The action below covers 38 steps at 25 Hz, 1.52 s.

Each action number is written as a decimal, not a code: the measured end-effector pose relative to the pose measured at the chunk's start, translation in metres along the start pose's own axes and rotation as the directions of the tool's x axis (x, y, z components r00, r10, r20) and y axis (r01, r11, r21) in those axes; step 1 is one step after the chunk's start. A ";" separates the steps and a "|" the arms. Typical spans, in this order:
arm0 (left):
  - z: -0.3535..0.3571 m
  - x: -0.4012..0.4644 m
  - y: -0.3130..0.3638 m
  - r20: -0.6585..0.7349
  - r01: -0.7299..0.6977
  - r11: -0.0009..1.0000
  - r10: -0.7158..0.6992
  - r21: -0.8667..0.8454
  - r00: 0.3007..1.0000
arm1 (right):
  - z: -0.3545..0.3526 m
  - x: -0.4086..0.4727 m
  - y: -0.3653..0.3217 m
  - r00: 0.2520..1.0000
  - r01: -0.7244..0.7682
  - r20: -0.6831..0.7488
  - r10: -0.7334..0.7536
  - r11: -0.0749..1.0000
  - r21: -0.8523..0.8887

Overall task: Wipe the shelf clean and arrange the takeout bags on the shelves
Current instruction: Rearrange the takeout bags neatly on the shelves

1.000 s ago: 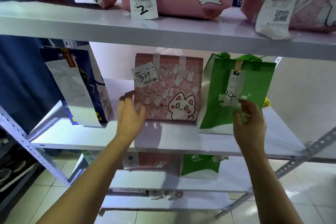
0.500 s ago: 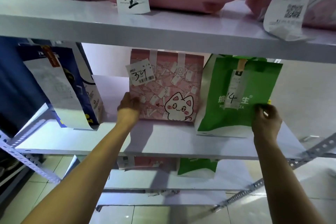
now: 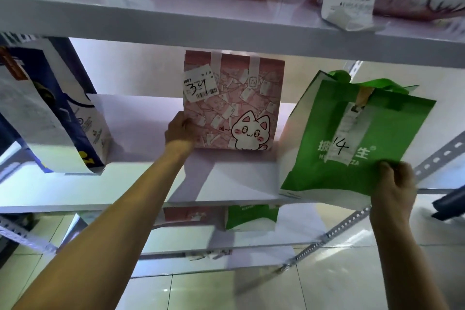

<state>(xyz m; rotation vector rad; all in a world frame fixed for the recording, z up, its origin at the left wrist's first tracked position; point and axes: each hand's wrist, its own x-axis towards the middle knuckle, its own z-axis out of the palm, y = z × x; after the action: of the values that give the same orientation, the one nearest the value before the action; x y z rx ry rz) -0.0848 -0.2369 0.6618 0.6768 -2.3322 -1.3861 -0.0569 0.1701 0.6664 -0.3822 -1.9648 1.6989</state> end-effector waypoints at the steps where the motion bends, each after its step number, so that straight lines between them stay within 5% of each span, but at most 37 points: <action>1: 0.007 -0.001 0.002 0.011 -0.008 1.000 0.008 0.009 1.000 | -0.009 -0.002 -0.001 1.000 0.002 0.006 -0.002 1.000 0.005; 21: 0.099 -0.022 0.053 0.238 -0.096 0.995 0.085 0.034 0.967 | -0.077 -0.031 -0.014 0.999 0.052 -0.016 -0.051 0.998 0.033; 26: 0.058 -0.064 0.047 0.262 -0.178 0.983 0.163 0.035 0.951 | -0.061 -0.049 -0.015 0.996 0.064 0.060 -0.066 0.997 0.042; 29: 0.029 -0.124 0.032 0.342 -0.314 0.946 0.323 -0.084 0.882 | -0.045 -0.067 -0.019 0.990 0.070 0.122 -0.075 0.996 0.049; 32: 0.003 -0.180 0.019 0.433 -0.292 0.923 0.376 -0.250 0.819 | -0.020 -0.092 -0.025 0.976 0.060 0.208 -0.070 0.997 0.057; 38: -0.051 -0.206 -0.023 0.325 -0.235 0.912 0.346 -0.335 0.880 | 0.039 -0.140 -0.032 0.936 0.052 0.343 -0.083 0.994 0.099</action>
<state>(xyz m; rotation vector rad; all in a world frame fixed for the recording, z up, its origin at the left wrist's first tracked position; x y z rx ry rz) 0.1167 -0.1680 0.6549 -0.0425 -2.3044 -1.7778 0.0420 0.0584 0.6669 0.0226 -2.1052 1.9033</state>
